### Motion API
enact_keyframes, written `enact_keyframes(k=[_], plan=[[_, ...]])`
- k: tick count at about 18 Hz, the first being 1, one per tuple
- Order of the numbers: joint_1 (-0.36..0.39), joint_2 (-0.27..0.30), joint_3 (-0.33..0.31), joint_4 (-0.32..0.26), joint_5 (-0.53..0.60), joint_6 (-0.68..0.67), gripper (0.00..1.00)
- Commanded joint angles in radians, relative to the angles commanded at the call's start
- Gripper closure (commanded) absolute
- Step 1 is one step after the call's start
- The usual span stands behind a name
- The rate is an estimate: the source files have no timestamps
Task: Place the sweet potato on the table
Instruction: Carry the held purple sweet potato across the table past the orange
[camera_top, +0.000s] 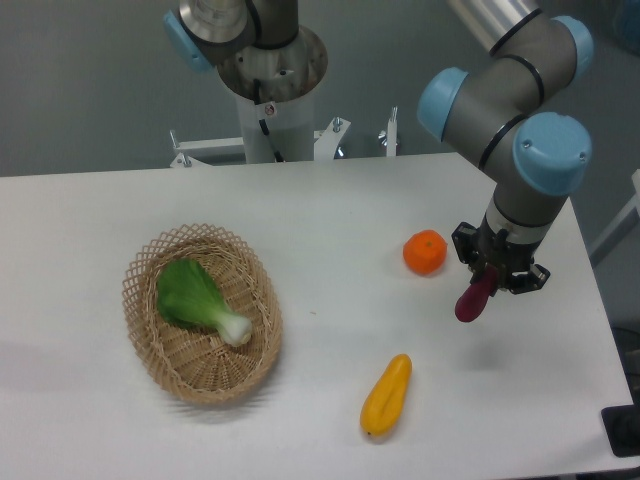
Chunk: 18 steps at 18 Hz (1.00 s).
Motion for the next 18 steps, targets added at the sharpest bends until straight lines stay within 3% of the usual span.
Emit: enact_keyframes(k=[12, 18], plan=[[-0.014, 0.009, -0.023, -0.002, 0.006, -0.017, 0.87], [-0.072, 0.063, -0.113, 0.006, 0.002, -0.017, 0.88]])
